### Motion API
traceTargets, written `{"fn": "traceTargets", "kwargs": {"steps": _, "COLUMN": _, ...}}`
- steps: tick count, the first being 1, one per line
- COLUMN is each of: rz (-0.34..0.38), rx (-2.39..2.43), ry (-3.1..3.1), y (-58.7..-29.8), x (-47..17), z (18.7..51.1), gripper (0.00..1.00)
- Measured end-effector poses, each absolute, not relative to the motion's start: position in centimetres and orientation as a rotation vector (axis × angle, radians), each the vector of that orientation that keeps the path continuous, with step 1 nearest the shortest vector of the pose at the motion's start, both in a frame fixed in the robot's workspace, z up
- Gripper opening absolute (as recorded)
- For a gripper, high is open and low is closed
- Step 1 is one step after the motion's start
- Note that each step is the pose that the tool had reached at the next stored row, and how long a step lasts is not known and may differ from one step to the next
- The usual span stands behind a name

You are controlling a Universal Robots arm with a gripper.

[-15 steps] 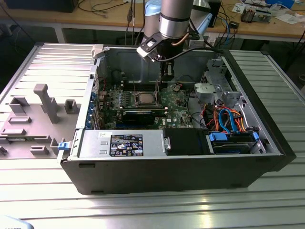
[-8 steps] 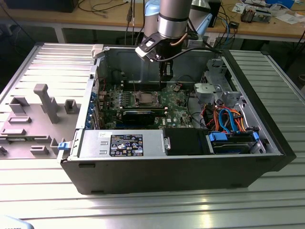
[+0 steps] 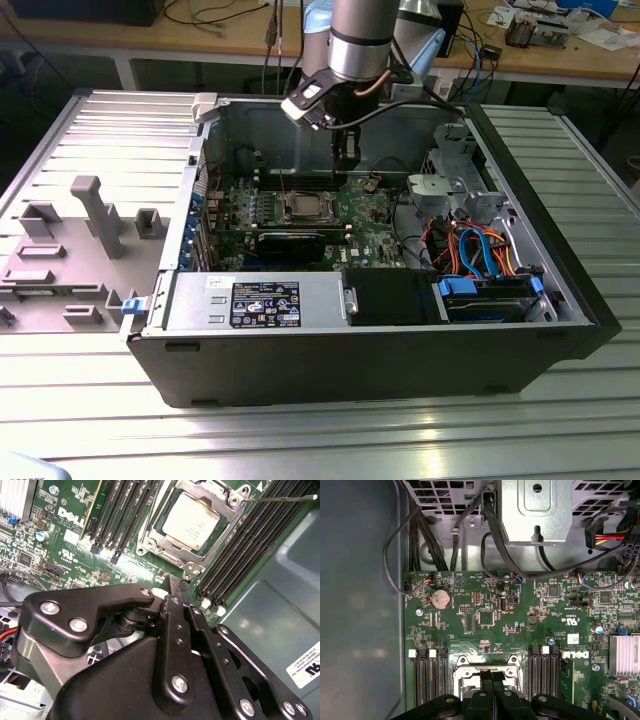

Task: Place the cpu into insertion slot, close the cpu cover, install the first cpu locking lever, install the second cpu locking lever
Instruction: 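Close the cpu cover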

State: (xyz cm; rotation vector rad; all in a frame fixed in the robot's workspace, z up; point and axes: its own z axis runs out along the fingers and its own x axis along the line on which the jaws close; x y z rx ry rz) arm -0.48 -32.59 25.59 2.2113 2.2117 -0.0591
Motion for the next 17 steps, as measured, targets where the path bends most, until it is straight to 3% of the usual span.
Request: {"fn": "traceTargets", "kwargs": {"steps": 17, "rz": -0.059, "rx": 2.211, "ry": 2.212, "y": -32.59, "x": -1.29, "z": 25.41, "gripper": 0.11}}
